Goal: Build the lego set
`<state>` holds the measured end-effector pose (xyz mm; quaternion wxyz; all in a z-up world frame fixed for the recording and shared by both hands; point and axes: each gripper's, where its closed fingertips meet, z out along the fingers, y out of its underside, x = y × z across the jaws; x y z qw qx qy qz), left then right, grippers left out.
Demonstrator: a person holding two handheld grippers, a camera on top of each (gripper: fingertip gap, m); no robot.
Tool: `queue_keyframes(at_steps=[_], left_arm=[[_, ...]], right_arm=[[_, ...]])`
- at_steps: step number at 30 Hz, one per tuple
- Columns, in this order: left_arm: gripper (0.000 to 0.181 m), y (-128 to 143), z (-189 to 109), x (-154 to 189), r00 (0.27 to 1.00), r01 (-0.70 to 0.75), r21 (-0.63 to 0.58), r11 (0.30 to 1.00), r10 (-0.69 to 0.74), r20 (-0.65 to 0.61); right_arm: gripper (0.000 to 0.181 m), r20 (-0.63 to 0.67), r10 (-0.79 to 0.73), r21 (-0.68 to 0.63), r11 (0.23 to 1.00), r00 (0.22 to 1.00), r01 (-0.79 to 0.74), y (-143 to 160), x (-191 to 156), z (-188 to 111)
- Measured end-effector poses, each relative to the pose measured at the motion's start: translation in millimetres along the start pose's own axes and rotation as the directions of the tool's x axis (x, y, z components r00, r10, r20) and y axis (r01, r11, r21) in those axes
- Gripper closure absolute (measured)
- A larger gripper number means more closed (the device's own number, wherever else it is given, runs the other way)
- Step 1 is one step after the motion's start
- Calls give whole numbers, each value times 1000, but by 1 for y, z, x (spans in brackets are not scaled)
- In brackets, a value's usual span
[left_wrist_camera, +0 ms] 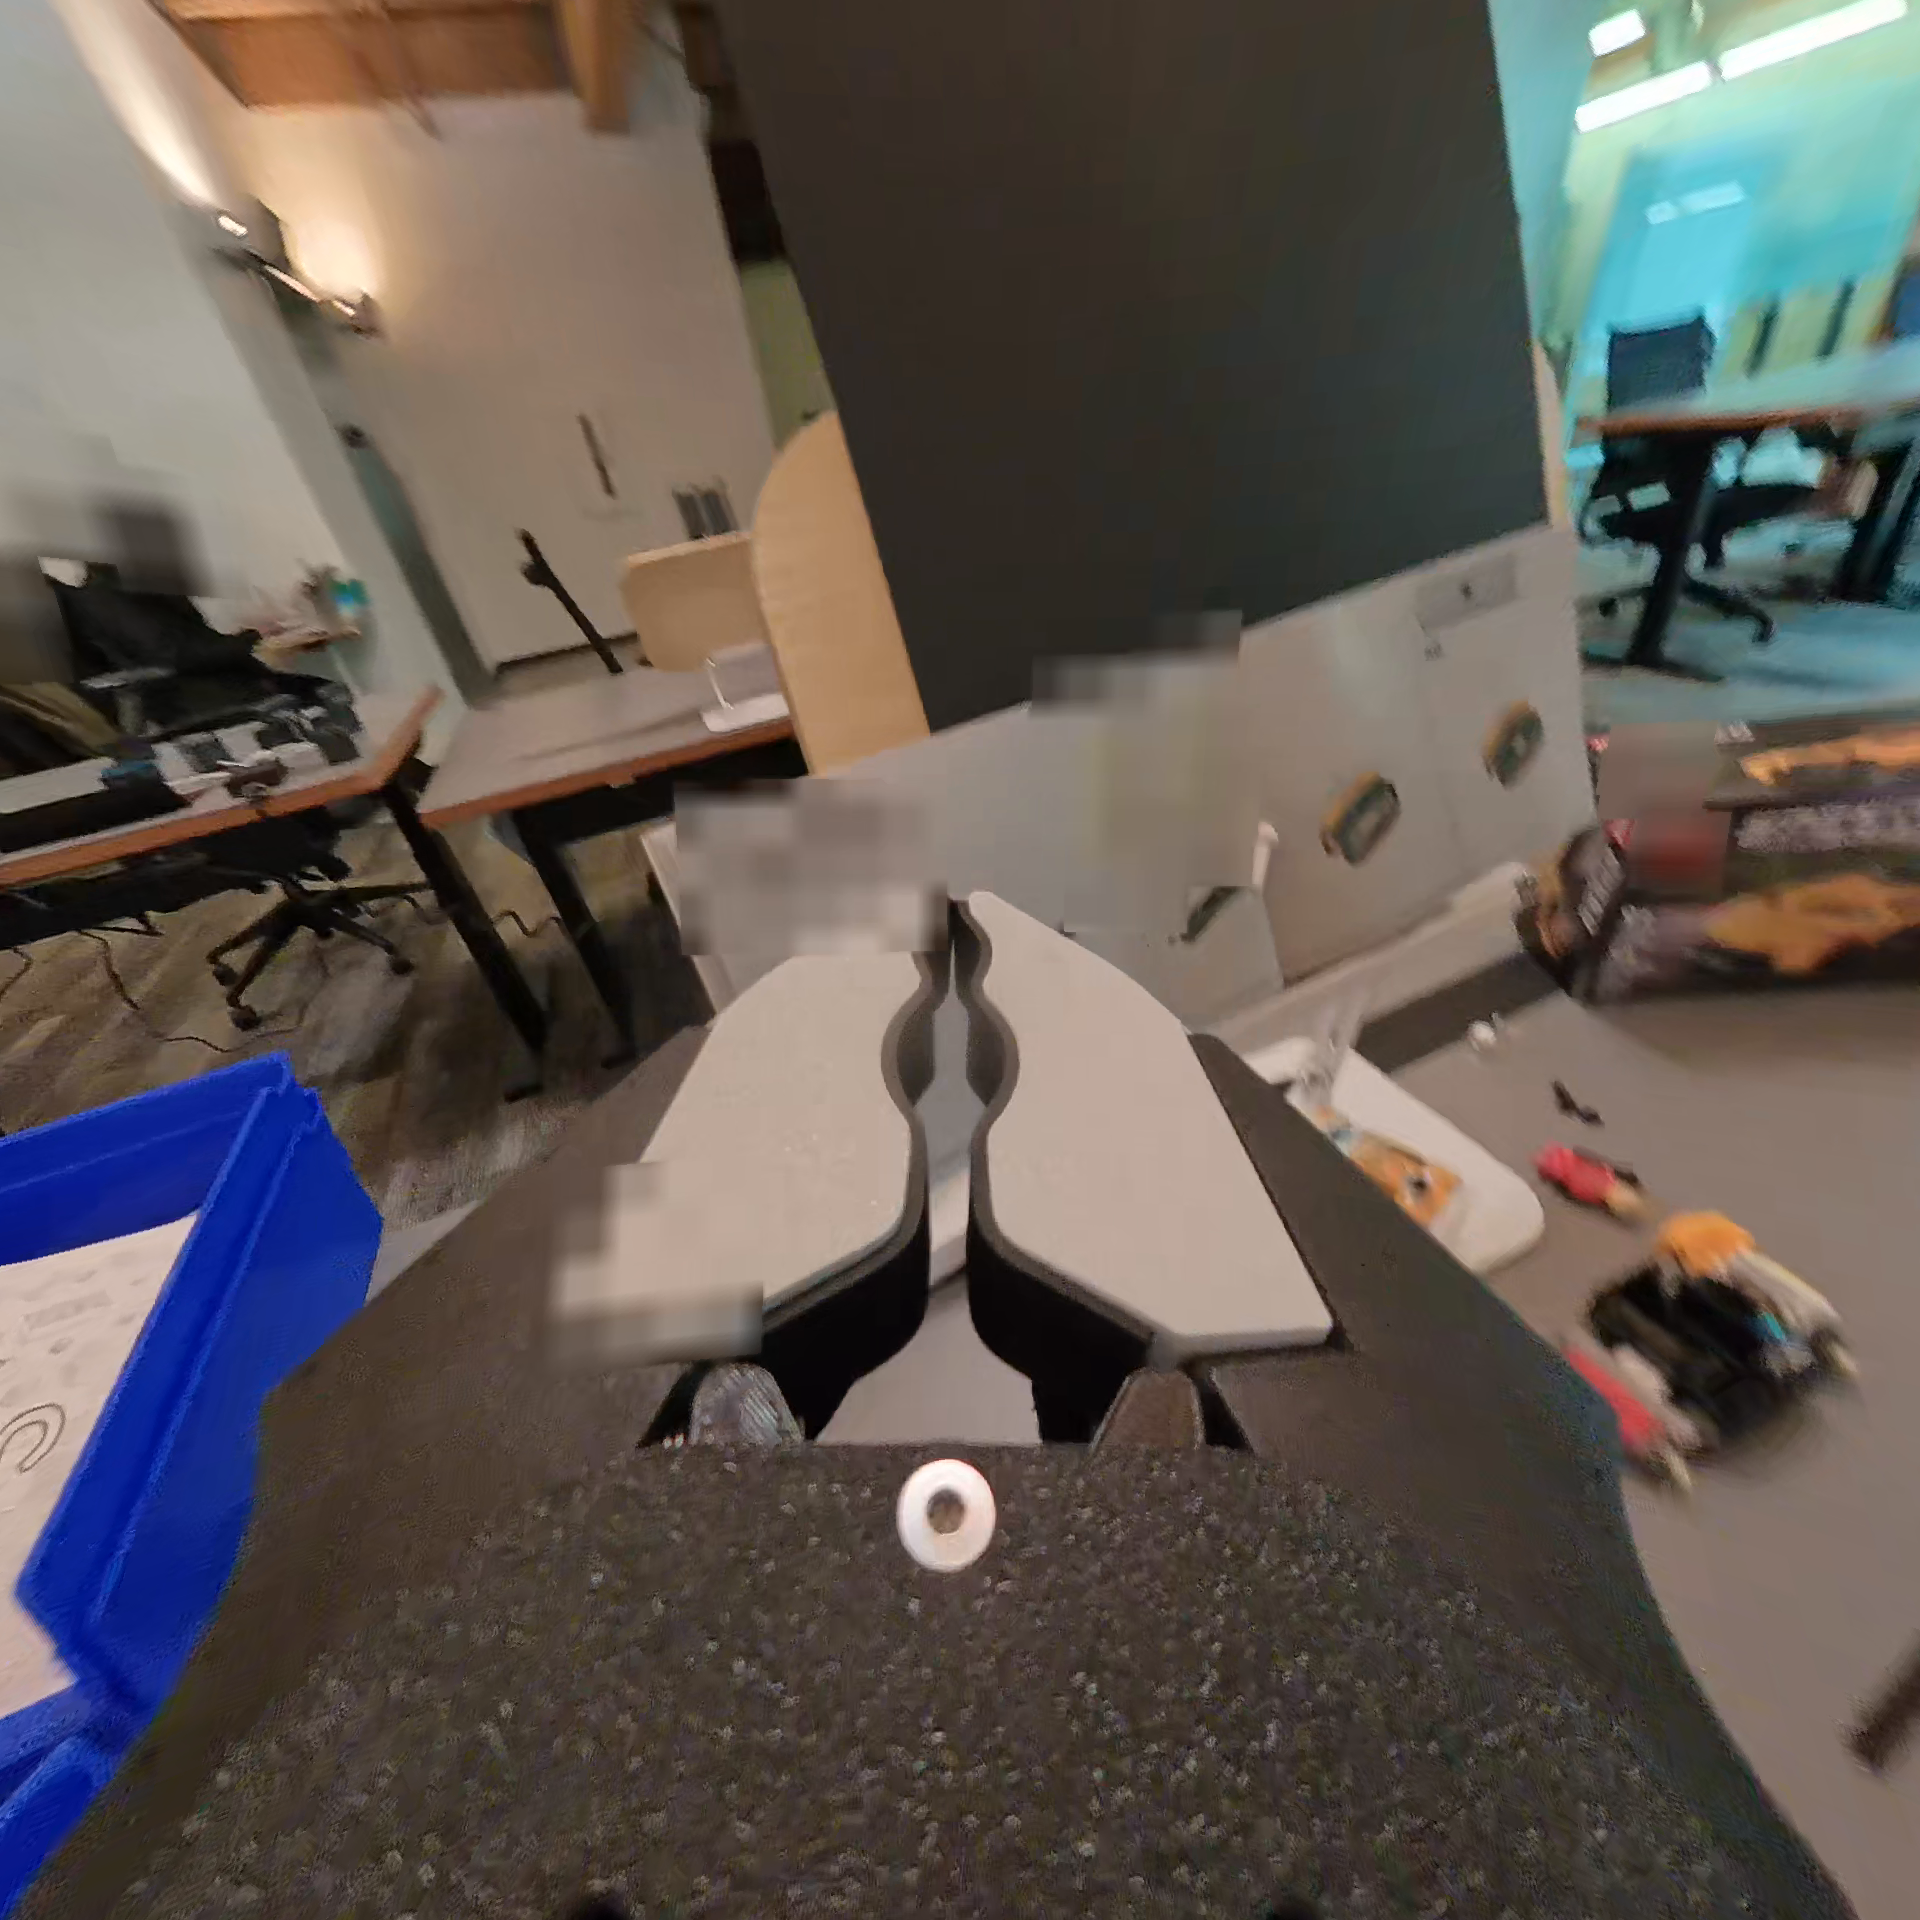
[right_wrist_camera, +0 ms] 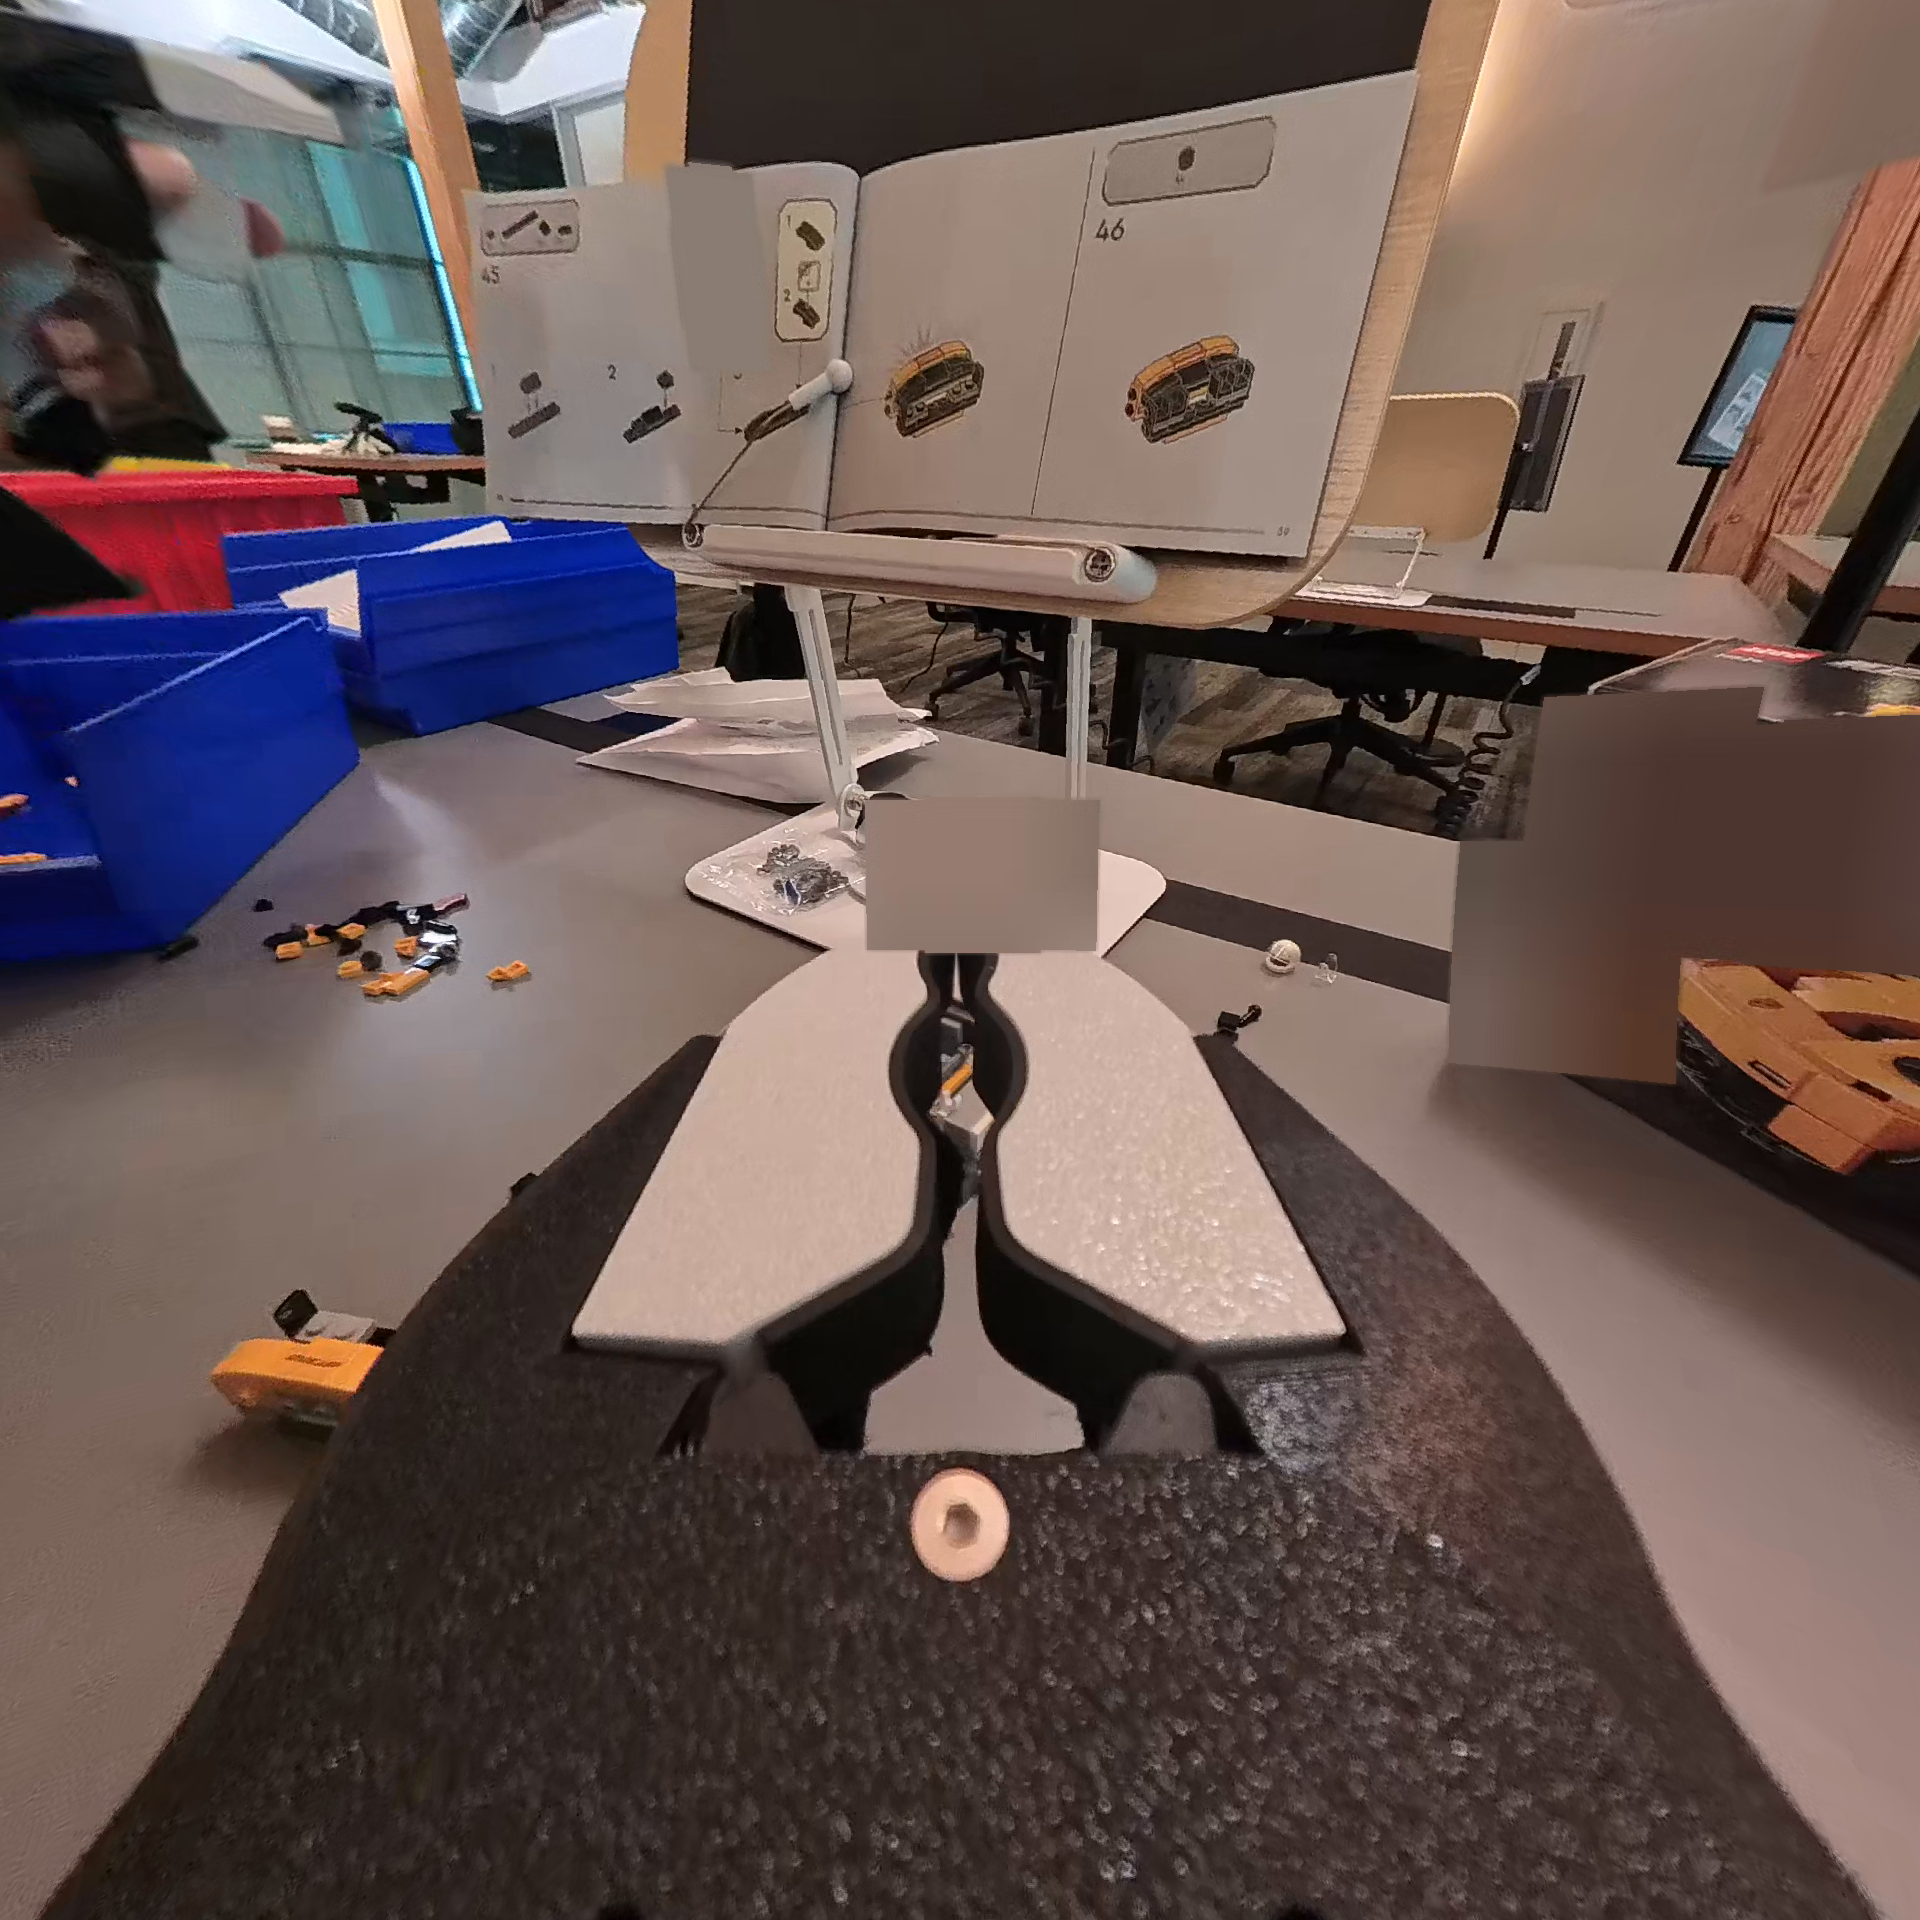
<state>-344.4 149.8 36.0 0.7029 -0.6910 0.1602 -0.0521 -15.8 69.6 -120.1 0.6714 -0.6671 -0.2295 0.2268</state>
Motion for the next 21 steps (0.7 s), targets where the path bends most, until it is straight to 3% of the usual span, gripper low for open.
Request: queue_keyframes(at_steps=[4, 9, 16, 19, 21], left_arm=[[181, 40, -20, 10, 985, -82, -244, 966, 41, -168], [181, 120, -38, 32, 924, -253, -513, 820, 48, -378], [181, 206, -49, 55, 798, -522, -639, 565, 57, -601], [180, 220, -48, 48, 780, -584, -654, 481, 111, -616], [179, 216, -51, 48, 785, -577, -652, 492, 113, -610]], right_arm=[[181, 8, 1, 4, 1000, 1000, -1, -1, -2, 0], [181, 23, -1, -5, 1000, 1000, 1, 1, -5, 1], [181, 47, 8, -24, 1000, 999, -7, 5, -9, 2], [181, 56, 13, -31, 999, 998, -12, 6, -10, 2], [181, 59, 15, -30, 999, 998, -13, 6, -10, 2]])
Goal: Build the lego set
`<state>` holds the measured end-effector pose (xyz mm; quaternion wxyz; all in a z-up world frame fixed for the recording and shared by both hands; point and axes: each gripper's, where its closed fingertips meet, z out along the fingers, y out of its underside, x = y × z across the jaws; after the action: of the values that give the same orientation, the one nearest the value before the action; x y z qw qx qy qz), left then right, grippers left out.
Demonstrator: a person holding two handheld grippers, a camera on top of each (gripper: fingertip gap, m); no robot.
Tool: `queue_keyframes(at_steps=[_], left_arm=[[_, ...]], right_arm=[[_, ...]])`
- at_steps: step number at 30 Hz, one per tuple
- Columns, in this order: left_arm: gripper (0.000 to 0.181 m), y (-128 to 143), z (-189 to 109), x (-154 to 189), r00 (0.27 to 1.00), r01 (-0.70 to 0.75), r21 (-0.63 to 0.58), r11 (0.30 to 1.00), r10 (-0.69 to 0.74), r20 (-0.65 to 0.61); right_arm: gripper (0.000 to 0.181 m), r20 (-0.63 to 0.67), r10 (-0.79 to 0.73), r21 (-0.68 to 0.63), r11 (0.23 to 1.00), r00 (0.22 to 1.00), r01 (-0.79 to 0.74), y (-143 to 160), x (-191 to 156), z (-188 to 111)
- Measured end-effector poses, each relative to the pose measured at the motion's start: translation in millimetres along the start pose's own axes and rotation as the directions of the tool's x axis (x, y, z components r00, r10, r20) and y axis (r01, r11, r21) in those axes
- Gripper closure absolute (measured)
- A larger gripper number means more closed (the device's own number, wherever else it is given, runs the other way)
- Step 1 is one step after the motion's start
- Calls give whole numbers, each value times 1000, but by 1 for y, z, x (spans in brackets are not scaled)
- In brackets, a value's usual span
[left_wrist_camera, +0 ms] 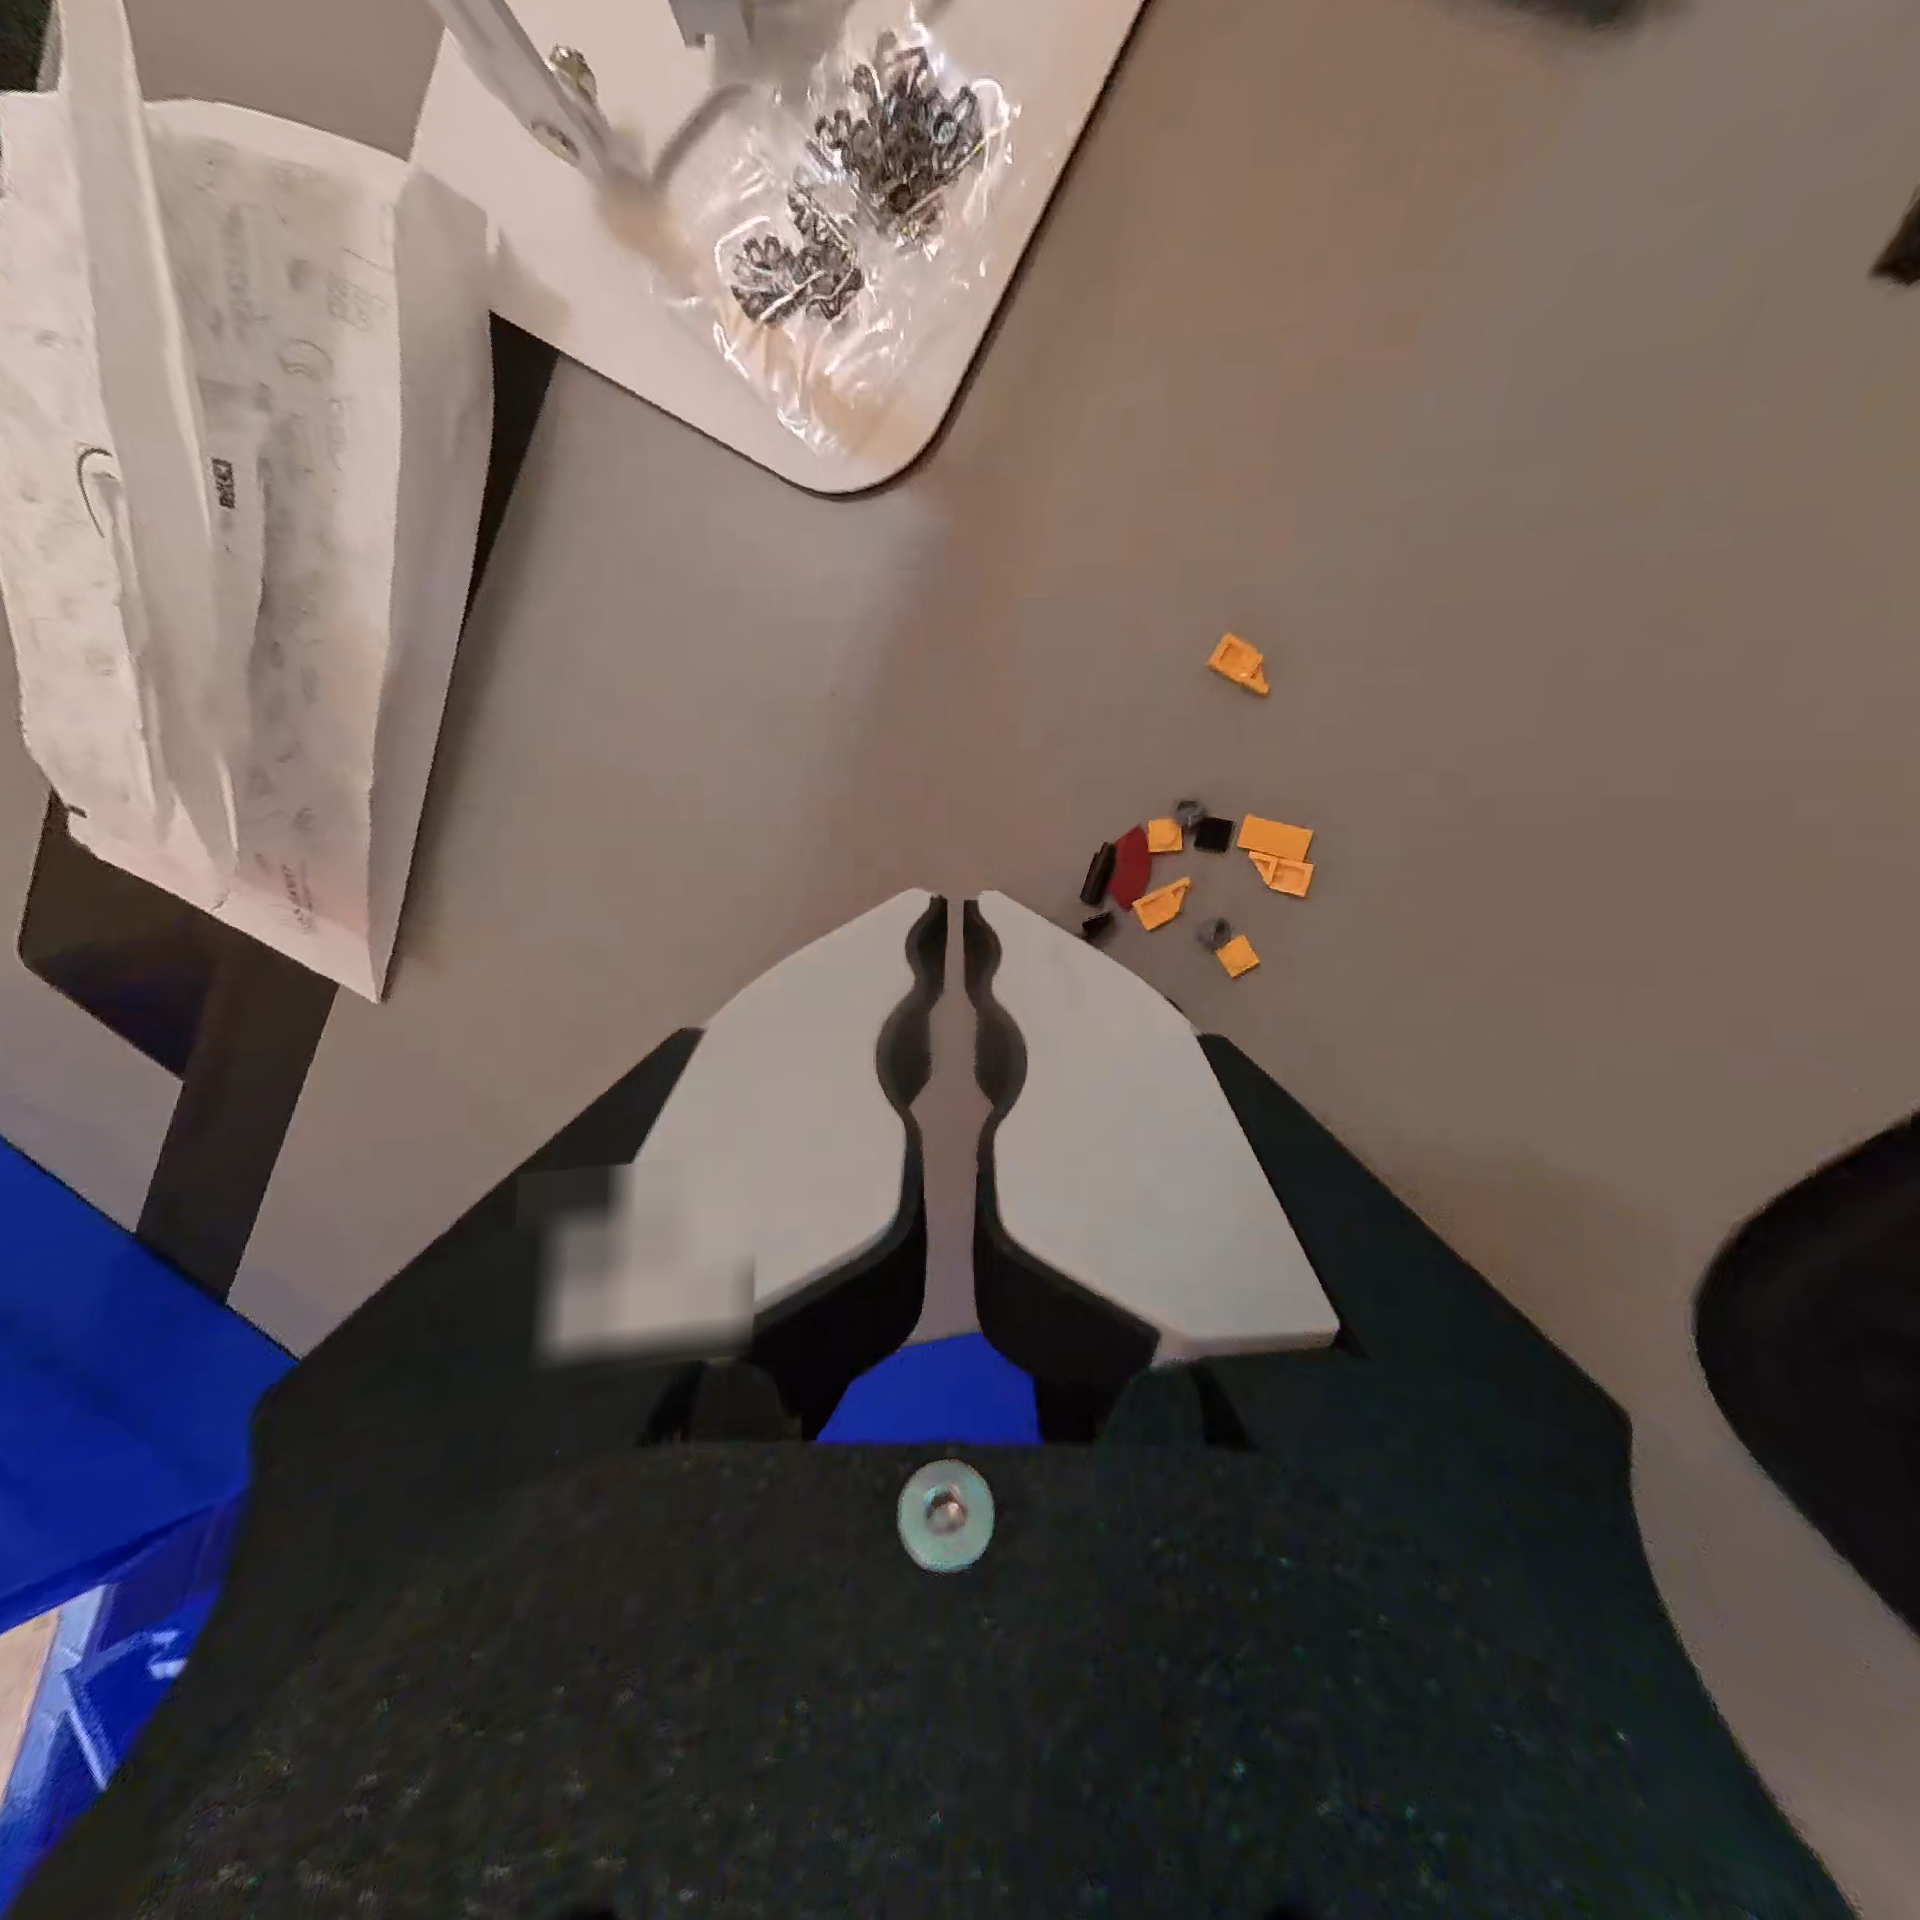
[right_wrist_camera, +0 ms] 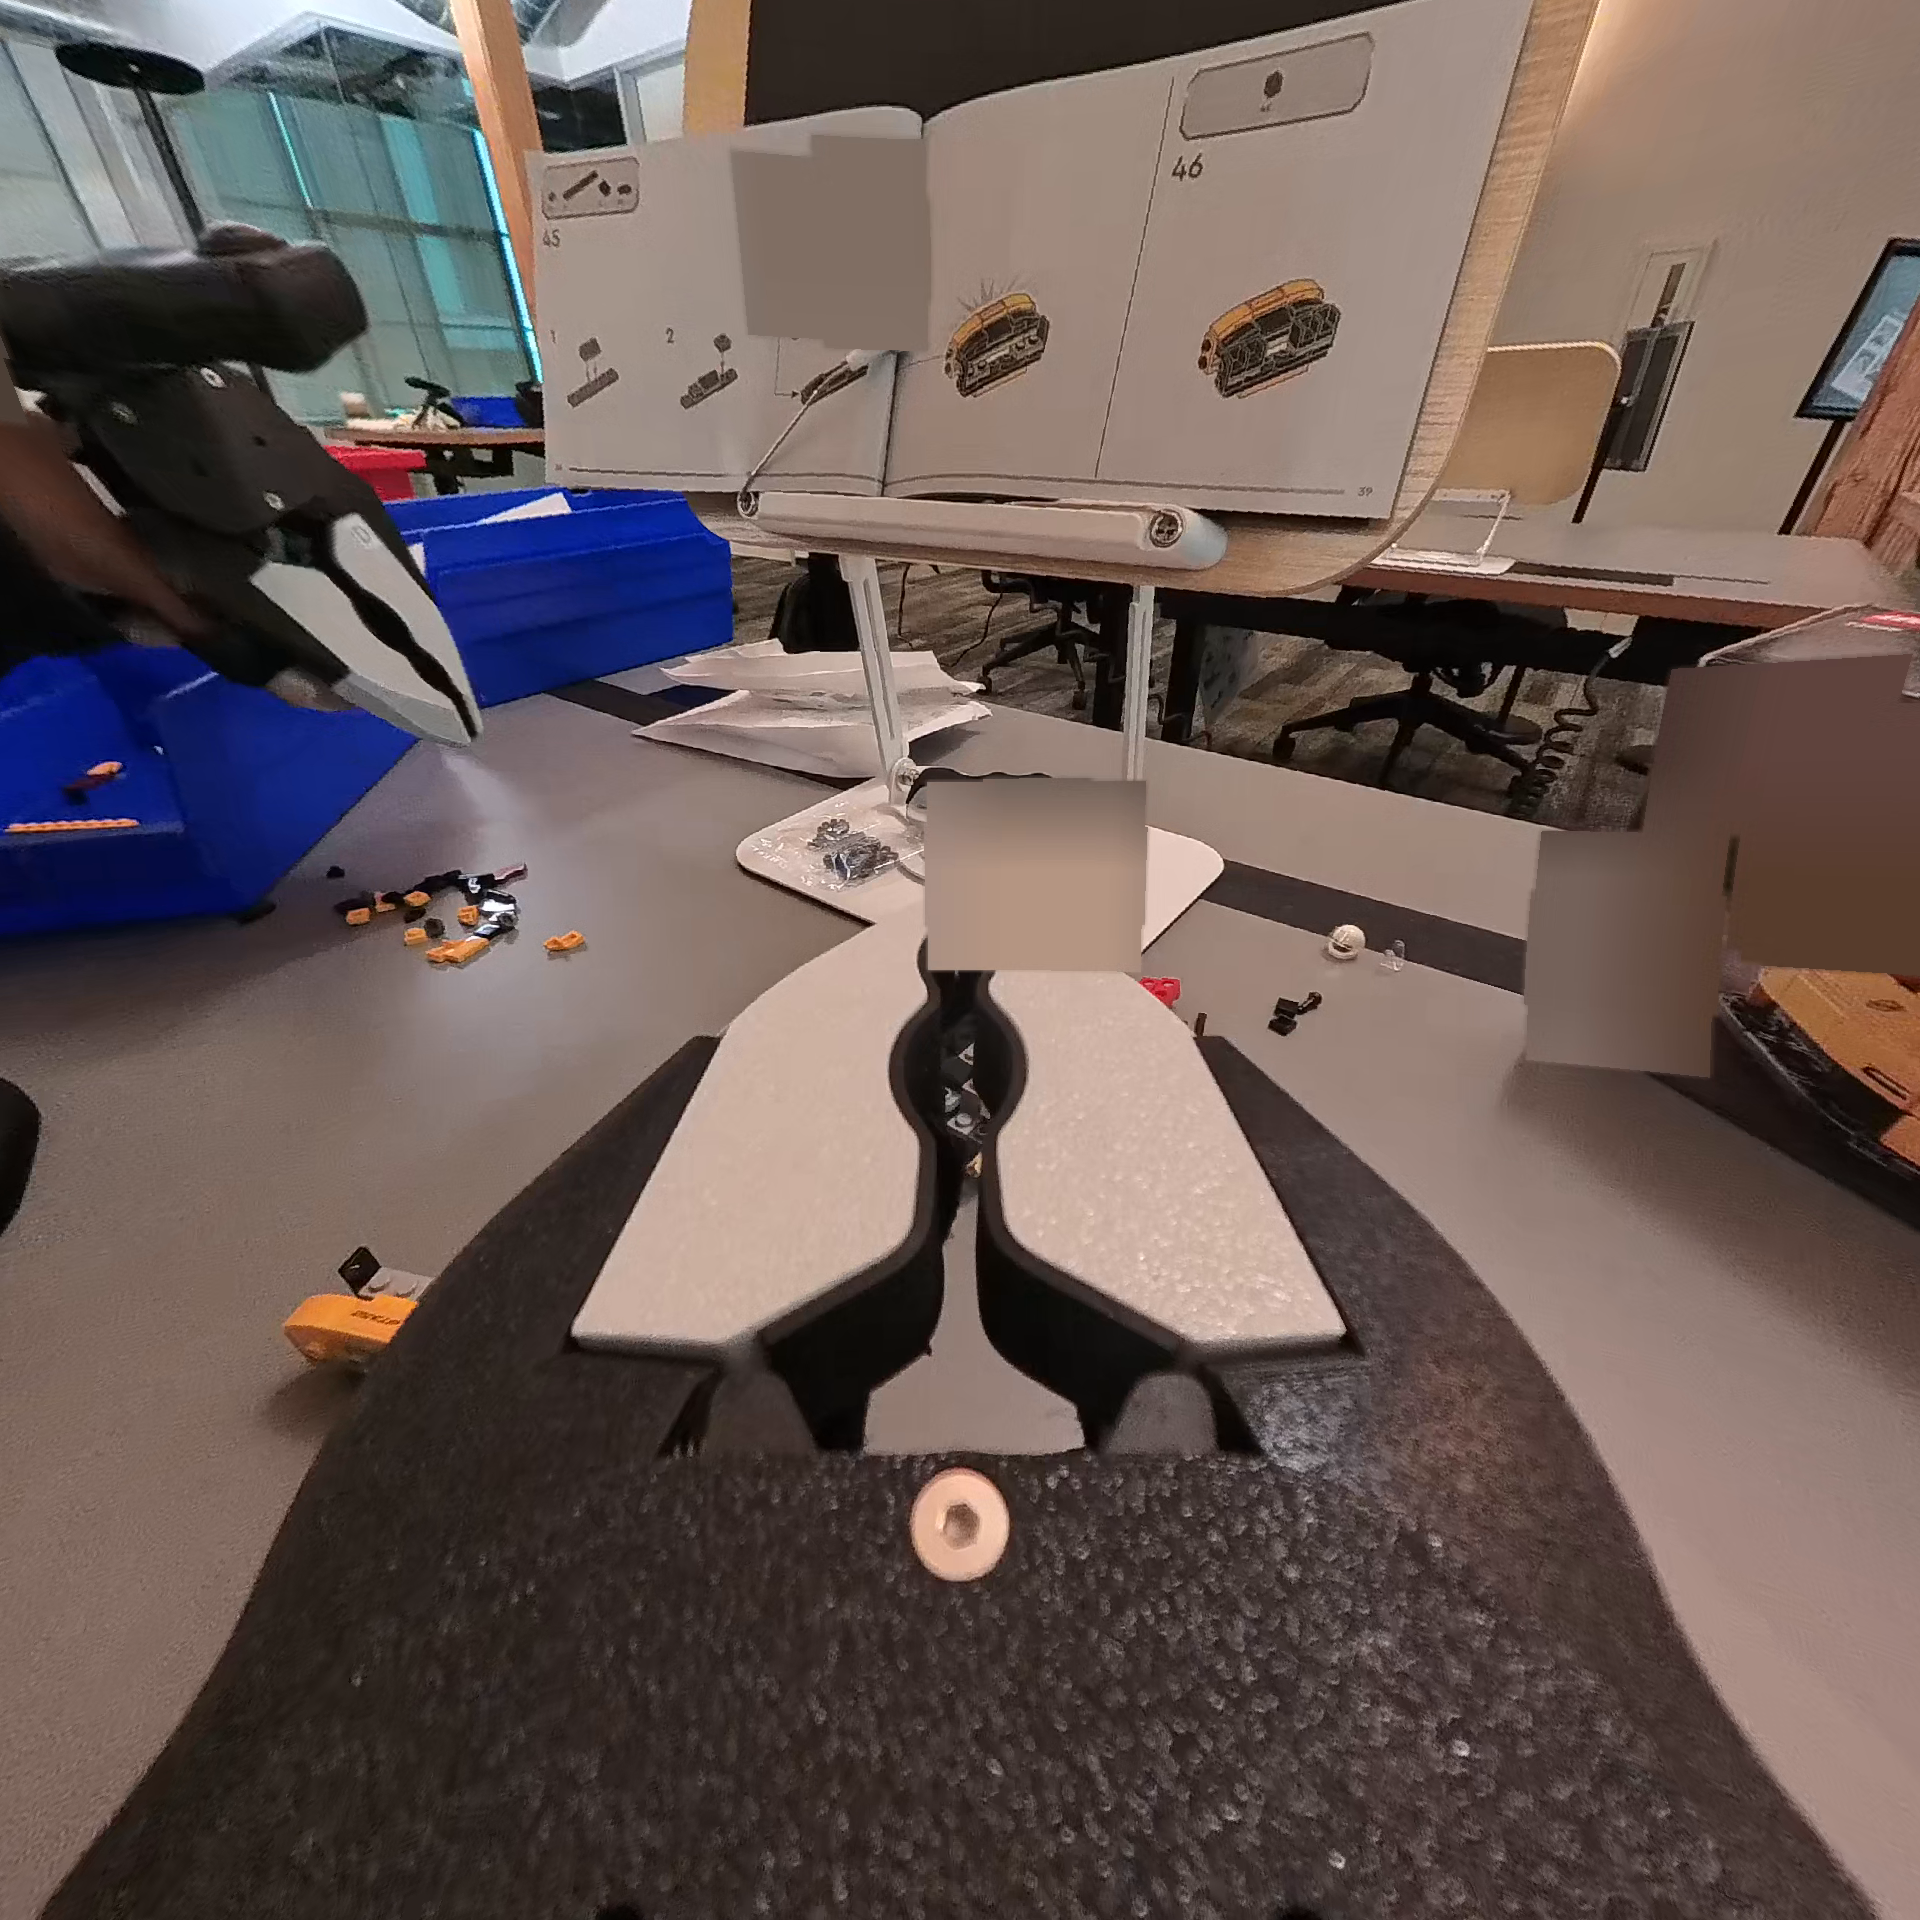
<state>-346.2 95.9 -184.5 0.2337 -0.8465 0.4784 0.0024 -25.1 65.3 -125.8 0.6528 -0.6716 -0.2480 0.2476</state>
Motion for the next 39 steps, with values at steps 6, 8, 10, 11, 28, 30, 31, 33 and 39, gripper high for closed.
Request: queue_keyframes(at_steps=[6, 8, 10, 11, 28, 30, 31, 33, 39], left_arm=[[150, 13, -61, -1, 992, 117, 143, 983, -122, 23], [143, 31, -91, -16, 967, 220, 200, 955, -240, 80], [137, 64, -111, -28, 932, 308, 201, 930, -337, 133], [133, 84, -117, -31, 913, 353, 177, 918, -380, 149], [130, 265, -77, -31, 862, 506, -334, 795, -479, 166], [130, 270, -72, -36, 870, 491, -377, 785, -464, 168], [130, 273, -70, -38, 871, 488, -403, 774, -461, 169], [128, 283, -65, -40, 870, 483, -459, 746, -467, 159], [138, 298, -54, -26, 857, 457, -564, 688, -510, 73]], right_arm=[[181, 6, 8, -1, 1000, 1000, -8, 0, 0, 0], [181, 9, 12, -1, 1000, 1000, -12, 0, 0, 0], [181, 12, 15, -5, 1000, 1000, -15, 1, -1, 0], [181, 14, 15, -8, 1000, 1000, -15, 2, -1, 1], [181, 56, 7, -54, 999, 998, -4, 12, -11, 5], [181, 62, 9, -60, 998, 998, -5, 14, -12, 6], [181, 64, 11, -64, 998, 998, -7, 15, -12, 6], [181, 68, 14, -68, 998, 998, -9, 15, -12, 6], [181, 80, 26, -82, 996, 996, -19, 18, -13, 7]])
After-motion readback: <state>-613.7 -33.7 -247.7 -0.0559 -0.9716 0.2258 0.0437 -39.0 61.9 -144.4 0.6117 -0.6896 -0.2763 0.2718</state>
